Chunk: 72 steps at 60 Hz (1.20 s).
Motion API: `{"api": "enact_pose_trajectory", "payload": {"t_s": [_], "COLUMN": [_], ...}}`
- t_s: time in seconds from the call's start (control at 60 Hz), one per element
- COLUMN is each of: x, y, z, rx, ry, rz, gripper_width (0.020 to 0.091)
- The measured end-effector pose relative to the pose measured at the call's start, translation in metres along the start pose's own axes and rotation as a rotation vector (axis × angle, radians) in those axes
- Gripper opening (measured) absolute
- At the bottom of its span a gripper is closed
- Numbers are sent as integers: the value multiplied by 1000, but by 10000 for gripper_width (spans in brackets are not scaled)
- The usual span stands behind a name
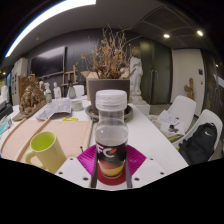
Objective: Pour water
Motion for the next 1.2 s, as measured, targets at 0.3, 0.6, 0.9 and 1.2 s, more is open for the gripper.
{"api": "enact_pose_trajectory", "payload": {"t_s": [0.3,0.6,0.9,1.2], "x": [-1,-104,-213,-231], "y": [-57,-208,-289,-307], "z": [19,36,38,41], "rx": [-89,-238,-255,-247], "ry": [-1,63,32,-5], "rz": [-93,-157,-139,-172], "gripper_width": [864,858,856,859]}}
Point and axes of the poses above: the point between the fingertips, and its own axes, seen from behind it with the camera up: x to the right, z up, y forward, the way the camera looks, the point moved 7 cm from there along -y, backward, against the way the camera looks, and after that the axes turned 7 degrees about z, right-handed, at the moved point
